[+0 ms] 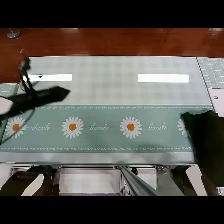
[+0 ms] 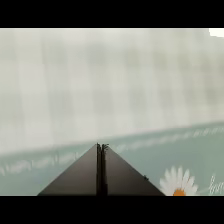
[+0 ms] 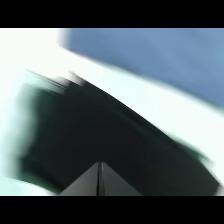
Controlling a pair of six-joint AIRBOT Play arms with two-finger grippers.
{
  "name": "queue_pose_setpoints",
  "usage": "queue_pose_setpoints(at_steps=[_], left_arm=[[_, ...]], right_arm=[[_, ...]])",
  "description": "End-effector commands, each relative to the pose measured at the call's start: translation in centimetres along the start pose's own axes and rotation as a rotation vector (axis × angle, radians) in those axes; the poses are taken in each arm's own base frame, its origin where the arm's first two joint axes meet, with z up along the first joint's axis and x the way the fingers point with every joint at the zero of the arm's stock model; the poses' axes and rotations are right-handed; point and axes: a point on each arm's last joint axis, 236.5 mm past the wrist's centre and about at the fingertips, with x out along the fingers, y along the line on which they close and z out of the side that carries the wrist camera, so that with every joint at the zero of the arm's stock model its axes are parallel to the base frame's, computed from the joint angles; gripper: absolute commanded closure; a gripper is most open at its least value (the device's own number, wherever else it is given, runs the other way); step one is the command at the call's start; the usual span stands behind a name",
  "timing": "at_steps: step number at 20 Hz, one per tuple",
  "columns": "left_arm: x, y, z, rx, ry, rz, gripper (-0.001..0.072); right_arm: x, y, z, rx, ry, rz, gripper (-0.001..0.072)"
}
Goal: Fold the shirts.
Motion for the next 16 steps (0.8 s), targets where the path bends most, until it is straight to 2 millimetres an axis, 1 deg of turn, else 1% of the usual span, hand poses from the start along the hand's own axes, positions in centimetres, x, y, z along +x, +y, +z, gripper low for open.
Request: queue_pose_setpoints(at_steps=[1, 2, 3, 4, 5, 6, 7, 8, 9, 10, 11, 12, 13, 15, 16], left_arm=[[-4.7, -3.7, 9.4, 0.113, -0.122, -0.042, 0.0693], [-5.8, -5.9, 11.8, 0.156, -0.157, -0.072, 0.0693], [-6.6, -8.1, 13.4, 0.203, -0.179, -0.103, 0.0693], [-6.8, -9.6, 13.5, 0.236, -0.172, -0.119, 0.0693], [-6.3, -10.1, 12.6, 0.262, -0.143, -0.102, 0.0693], [-4.9, -9.2, 10.6, 0.293, -0.073, -0.041, 0.0693], [-3.1, -7.1, 7.9, 0.294, 0.011, 0.047, 0.0694], [-1.3, -4.4, 4.9, 0.281, 0.095, 0.132, 0.0693], [0.4, -1.4, 1.6, 0.267, 0.183, 0.212, 0.0692], [1.5, 1.4, -1.0, 0.252, 0.257, 0.27, 0.0692], [2.0, 3.8, -3.0, 0.221, 0.32, 0.31, 0.0691], [2.0, 5.3, -3.9, 0.186, 0.36, 0.334, 0.0691], [1.9, 6.1, -3.8, 0.167, 0.365, 0.349, 0.0691], [1.5, 7.1, -3.3, 0.146, 0.352, 0.368, 0.0691], [1.2, 7.4, -3.5, 0.136, 0.366, 0.374, 0.0691]], right_arm=[[-2.5, 17.5, 3.7, -0.219, -0.093, 0.532, 0.0672], [-2.4, 22.4, 1.0, -0.33, -0.037, 0.626, 0.0672], [-1.8, 26.1, -2.4, -0.45, 0.034, 0.67, 0.0672], [-1.0, 29.0, -6.4, -0.579, 0.104, 0.681, 0.0672], [0.4, 31.3, -10.7, -0.71, 0.158, 0.655, 0.0672], [2.4, 32.6, -14.6, -0.834, 0.185, 0.599, 0.0673], [4.5, 33.1, -17.8, -0.916, 0.199, 0.532, 0.0673], [7.0, 33.1, -20.8, -0.969, 0.218, 0.466, 0.0674], [9.3, 32.5, -23.2, -0.991, 0.252, 0.417, 0.0674], [11.7, 31.2, -25.7, -0.989, 0.315, 0.374, 0.0674], [13.6, 29.6, -27.3, -0.992, 0.376, 0.324, 0.0674], [14.9, 28.0, -28.6, -1.007, 0.427, 0.279, 0.0674], [15.5, 27.2, -29.3, -1.01, 0.457, 0.259, 0.0674], [15.5, 27.1, -29.6, -0.998, 0.473, 0.259, 0.0674], [15.1, 27.0, -30.0, -0.962, 0.497, 0.258, 0.0673]])
